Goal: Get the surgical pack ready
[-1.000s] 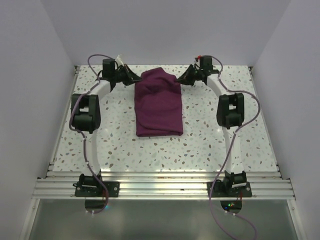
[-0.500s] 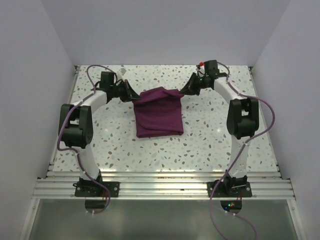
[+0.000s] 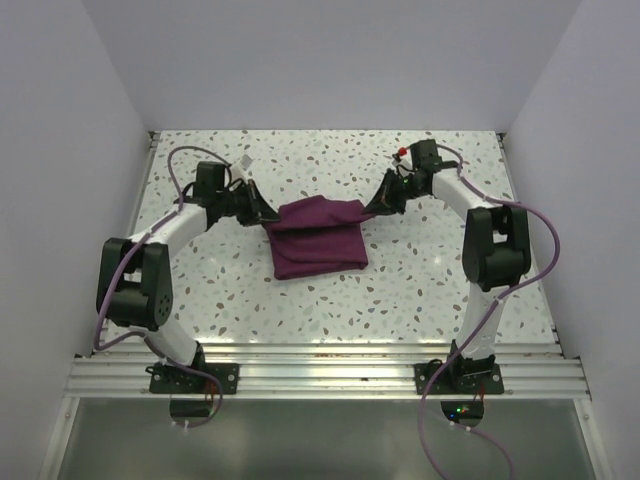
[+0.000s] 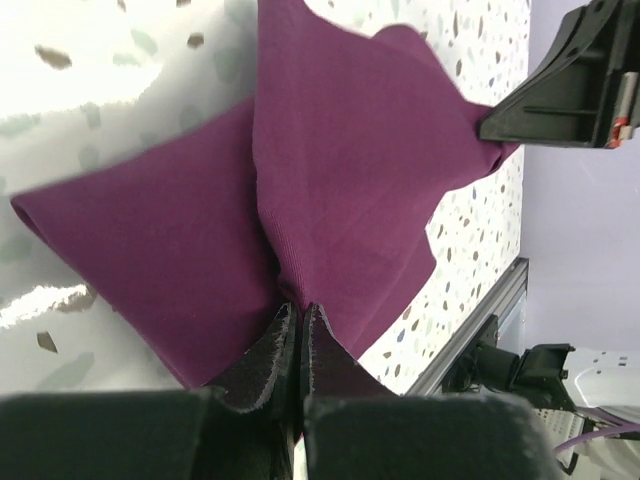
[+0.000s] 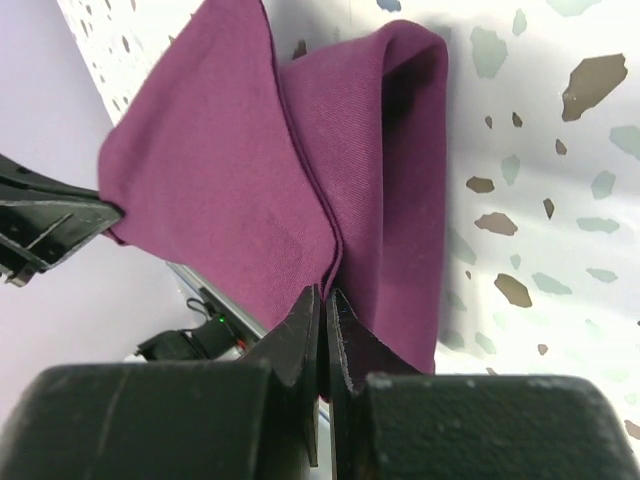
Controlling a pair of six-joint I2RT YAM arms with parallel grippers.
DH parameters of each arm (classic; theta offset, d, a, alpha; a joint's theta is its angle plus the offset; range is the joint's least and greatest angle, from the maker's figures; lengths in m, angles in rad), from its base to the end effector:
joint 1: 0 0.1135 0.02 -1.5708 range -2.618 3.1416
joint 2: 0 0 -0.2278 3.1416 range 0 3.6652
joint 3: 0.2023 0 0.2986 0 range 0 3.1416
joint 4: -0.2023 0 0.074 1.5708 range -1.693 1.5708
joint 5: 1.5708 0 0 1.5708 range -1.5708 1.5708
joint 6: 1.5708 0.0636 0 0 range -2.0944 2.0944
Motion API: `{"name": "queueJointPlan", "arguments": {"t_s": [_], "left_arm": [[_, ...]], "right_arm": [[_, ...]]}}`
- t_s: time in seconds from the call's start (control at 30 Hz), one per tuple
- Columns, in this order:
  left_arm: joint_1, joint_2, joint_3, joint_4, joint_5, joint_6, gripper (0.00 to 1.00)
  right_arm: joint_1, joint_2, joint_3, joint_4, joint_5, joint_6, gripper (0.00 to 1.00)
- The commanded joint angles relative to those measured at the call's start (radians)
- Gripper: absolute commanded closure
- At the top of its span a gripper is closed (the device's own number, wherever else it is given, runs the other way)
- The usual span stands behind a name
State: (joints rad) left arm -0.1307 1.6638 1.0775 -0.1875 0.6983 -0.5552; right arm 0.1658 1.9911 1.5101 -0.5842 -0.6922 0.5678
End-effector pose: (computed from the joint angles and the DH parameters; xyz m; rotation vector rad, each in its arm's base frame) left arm 0.3970 -0.0934 0.1427 -0.1443 2.3968 -1.1498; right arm 0.4466 0.1159 0.1317 0.2915 2.6854 1.1545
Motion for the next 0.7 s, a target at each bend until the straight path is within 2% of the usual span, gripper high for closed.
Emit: {"name": "queueJointPlan", "arguments": {"t_s": [0.0, 0.3, 0.53, 0.67], "left_arm": [[-0.015, -0.062, -0.069, -0.015, 0.009, 0.029, 1.0], [-0.037, -0.136, -0.163, -0.01, 0.007, 0.034, 1.0], [-0.037, -0.176, -0.179, -0.029, 0.006, 0.038, 0.99], [-0.037, -0.196, -0.202, -0.03, 0.01, 0.043, 0.93]], "right_arm": [[0.005, -0.072, -0.02, -0.046, -0.015, -0.057, 1.0], [0.006, -0.107, -0.131, -0.031, -0.016, -0.08, 1.0], [0.006, -0.132, -0.186, -0.026, -0.017, -0.092, 1.0], [0.006, -0.141, -0.212, -0.026, -0.016, -0.103, 1.0]]}}
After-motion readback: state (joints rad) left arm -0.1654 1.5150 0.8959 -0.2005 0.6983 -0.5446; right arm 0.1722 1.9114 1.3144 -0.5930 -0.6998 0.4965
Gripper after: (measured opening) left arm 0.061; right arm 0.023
